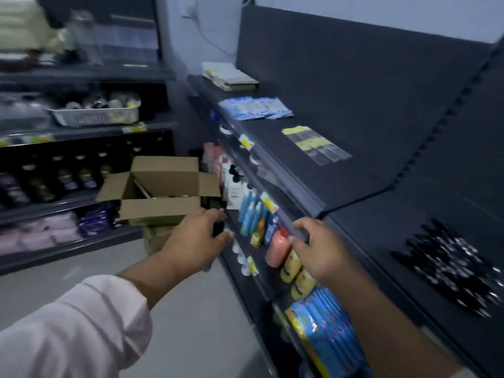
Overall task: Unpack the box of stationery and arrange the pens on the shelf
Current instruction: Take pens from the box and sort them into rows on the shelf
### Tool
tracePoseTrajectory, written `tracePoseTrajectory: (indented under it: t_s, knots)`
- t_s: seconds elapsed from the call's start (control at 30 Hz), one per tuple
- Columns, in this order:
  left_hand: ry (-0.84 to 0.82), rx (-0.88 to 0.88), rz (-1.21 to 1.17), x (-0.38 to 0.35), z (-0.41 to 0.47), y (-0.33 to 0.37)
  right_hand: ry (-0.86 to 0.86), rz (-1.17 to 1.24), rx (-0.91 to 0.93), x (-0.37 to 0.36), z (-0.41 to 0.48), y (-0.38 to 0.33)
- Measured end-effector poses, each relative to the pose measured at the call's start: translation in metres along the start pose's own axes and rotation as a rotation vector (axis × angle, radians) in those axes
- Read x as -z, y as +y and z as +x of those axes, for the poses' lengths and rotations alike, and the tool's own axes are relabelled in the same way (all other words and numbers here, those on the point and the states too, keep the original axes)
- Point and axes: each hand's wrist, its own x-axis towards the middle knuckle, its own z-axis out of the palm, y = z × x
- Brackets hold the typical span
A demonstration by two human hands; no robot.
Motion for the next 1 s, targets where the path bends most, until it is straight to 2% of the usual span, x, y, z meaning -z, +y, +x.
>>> tracePoseTrajectory:
  t_s: [0.1,0.23,0.47,0.83,1.0]
  knots:
    - [0.033,0.147,-0.058,0.027,0.0,-0.047,-0.048,0.133,-0.022,-0.035,0.024,-0.037]
    - [0.069,0.274,-0.129,0.049,0.004,-0.097,-0.224,0.239,-0.043,-0.071,0.051,-0.07]
    - [0.109,0.428,-0.166,0.065,0.04,-0.152,-0.326,0.178,0.021,-0.122,0.123,-0.098]
    - [0.153,0.619,-0.138,0.073,0.203,-0.222,-0.469,0.18,0.077,-0.212,0.323,-0.125]
    - [0.137,0.66,-0.127,0.062,0.279,-0.257,-0.527,0.079,0.09,-0.253,0.403,-0.129]
